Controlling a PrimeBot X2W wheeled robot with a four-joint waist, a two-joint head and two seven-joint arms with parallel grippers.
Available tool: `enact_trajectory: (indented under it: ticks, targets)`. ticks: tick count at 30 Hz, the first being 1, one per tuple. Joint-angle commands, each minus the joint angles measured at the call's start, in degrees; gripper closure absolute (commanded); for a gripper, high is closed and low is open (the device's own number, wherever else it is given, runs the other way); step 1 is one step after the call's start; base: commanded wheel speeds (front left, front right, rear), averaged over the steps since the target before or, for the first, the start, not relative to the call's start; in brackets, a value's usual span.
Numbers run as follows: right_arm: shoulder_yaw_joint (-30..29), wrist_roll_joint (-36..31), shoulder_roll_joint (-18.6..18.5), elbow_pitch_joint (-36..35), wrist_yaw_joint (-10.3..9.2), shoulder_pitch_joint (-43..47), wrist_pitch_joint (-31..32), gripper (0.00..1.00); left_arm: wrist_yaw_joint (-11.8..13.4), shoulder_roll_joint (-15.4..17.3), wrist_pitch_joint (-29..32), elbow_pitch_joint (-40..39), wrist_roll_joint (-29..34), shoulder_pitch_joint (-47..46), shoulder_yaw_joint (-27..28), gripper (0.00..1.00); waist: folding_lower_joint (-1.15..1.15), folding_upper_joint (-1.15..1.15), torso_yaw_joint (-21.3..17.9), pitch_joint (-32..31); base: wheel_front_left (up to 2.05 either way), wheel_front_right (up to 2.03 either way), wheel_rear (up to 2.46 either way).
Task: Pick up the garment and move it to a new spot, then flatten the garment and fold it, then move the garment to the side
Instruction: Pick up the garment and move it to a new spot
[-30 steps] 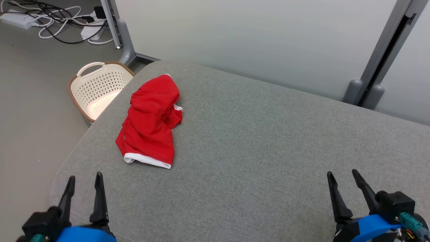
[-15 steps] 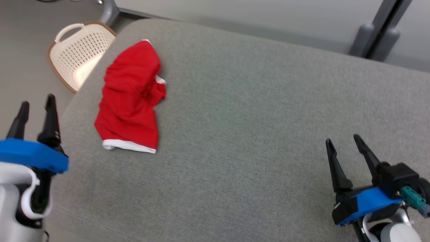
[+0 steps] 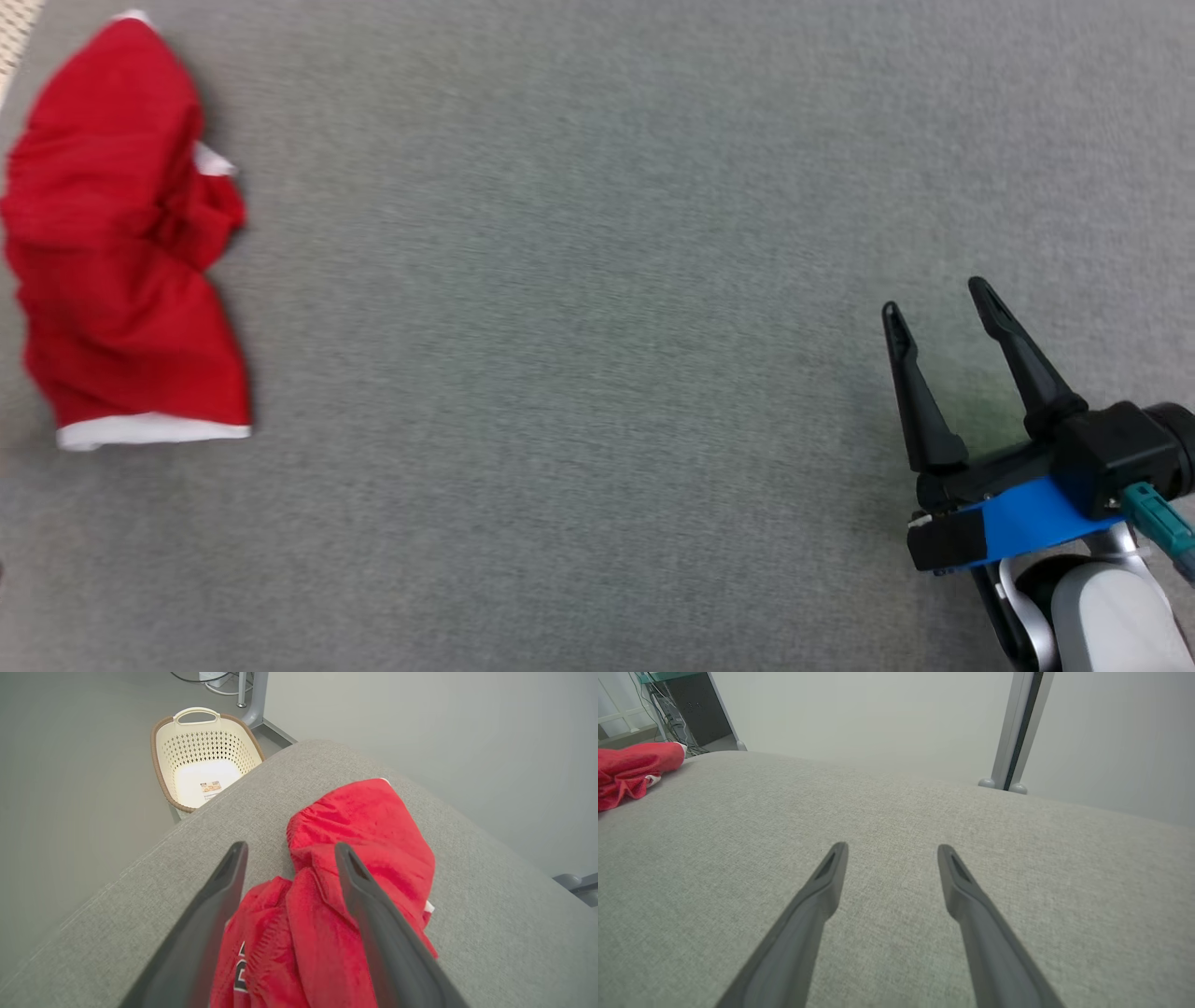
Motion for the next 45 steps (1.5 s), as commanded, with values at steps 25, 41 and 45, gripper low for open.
enact_trajectory:
  ticks: [25, 41, 45]
  targets:
    - [-0.2, 2.0, 1.6, 4.3, 0.01, 2.2, -2.9, 0.00, -2.6, 7.2, 7.6, 7.9, -0.2, -4.1, -1.7, 1.00, -0.01, 0.00, -8.9, -8.1, 0.00, 0.00, 0.00]
    - [0.6, 6.1, 2.3, 10.2, 0.01, 6.4, -5.2, 0.00, -0.6, 4.6, 17.8, -21.6, 3.7, -10.0, -12.1, 1.00, -0.01, 0.00, -15.3, -22.5, 0.00, 0.00, 0.00]
    - [1.5, 6.8, 2.4, 10.3, 0.02, 5.9, -5.2, 0.00, 0.1, 0.9, 19.9, -27.5, 3.8, -10.4, -16.3, 1.00, -0.01, 0.00, -18.0, -22.7, 0.00, 0.00, 0.00]
